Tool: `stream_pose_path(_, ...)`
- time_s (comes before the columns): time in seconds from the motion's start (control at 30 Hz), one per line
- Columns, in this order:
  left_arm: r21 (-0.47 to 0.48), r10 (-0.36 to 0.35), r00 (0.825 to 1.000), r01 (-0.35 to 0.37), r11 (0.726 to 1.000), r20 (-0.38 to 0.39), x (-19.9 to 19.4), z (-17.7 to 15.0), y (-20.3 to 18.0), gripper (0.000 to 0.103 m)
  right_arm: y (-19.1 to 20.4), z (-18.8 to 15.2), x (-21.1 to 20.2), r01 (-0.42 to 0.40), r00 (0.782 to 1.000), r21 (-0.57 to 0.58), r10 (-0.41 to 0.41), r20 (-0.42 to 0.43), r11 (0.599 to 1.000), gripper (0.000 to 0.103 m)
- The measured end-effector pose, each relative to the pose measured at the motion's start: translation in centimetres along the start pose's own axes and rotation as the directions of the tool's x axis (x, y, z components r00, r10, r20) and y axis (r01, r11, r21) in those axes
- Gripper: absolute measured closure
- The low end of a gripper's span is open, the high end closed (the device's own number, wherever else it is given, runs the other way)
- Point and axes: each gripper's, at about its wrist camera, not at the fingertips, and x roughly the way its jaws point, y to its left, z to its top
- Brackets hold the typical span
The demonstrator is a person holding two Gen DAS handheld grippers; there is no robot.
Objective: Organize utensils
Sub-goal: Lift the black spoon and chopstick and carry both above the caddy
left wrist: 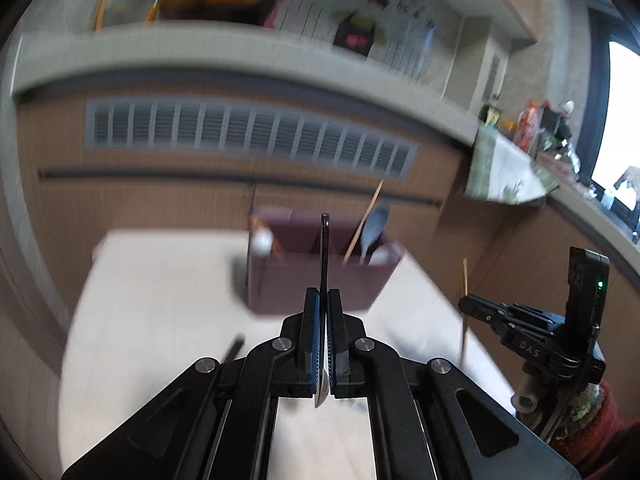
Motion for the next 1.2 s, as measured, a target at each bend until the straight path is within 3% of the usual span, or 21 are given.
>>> stream_pose_path(0.13, 0.080, -0.013, 0.991, 0.002, 0.997, 0.134, -2.7, 5.5, -2.4, 0.100, 0.8, 6.1, -4.1, -0.001, 0.979, -0.043, 0.010, 0.202, 0.999, 0.098)
stream_pose_path(0.17, 0.097, -0.013, 0.985, -0.004, 0.995, 0.170, -3.3, 7.0, -3.0, 0.100, 1.2, 8.1, -5.6, 0.013, 0.960, -0.067, 0.007, 0.282, 0.998, 0.098)
stream_pose_path(0.27, 0.115, -0.006, 0.967, -0.024, 0.993, 0.253, -3.9, 10.2, -3.8, 0.100, 2.3, 11.5, -7.6, 0.058, 0.915, -0.096, -0.015, 0.403, 0.994, 0.098)
stream_pose_path(0.43, 0.098, -0.007, 0.953, -0.024, 0.995, 0.302, -2.0, 13.1, -3.3, 0.100, 3.2, 15.5, -7.2, 0.083, 0.890, -0.109, -0.024, 0.455, 0.991, 0.099)
stream_pose_path(0.57, 0.058, -0.014, 0.964, -0.002, 0.998, 0.266, 1.3, 13.6, -1.8, 0.100, 3.8, 16.5, -5.0, 0.081, 0.901, -0.124, -0.020, 0.434, 0.989, 0.099)
stream_pose_path(0.83, -0.033, 0.019, 0.990, -0.015, 0.999, 0.138, 7.9, 11.4, 1.3, 0.100, 3.8, 15.3, 1.4, 0.043, 0.948, -0.117, -0.004, 0.318, 0.992, 0.099)
stream_pose_path(1.0, -0.069, -0.029, 0.998, 0.034, 0.997, 0.060, 11.2, 9.9, 2.6, 0.099, 3.0, 13.4, 5.9, 0.027, 0.983, -0.093, -0.009, 0.185, 0.995, 0.099)
stream_pose_path(1.1, -0.084, -0.077, 0.997, 0.076, 0.994, -0.007, 12.8, 8.9, 3.1, 0.096, 2.2, 12.1, 8.6, -0.037, 0.998, -0.080, 0.041, 0.050, 0.996, 0.098)
stream_pose_path(1.17, -0.103, -0.106, 0.993, 0.101, 0.990, -0.046, 13.6, 8.2, 3.4, 0.091, 1.8, 11.3, 9.9, -0.058, 0.998, -0.061, 0.058, -0.005, 0.996, 0.097)
stream_pose_path(1.2, -0.112, -0.111, 0.992, 0.104, 0.988, -0.056, 13.7, 7.9, 3.6, 0.084, 1.6, 10.9, 10.2, -0.059, 0.998, -0.057, 0.058, -0.021, 0.997, 0.096)
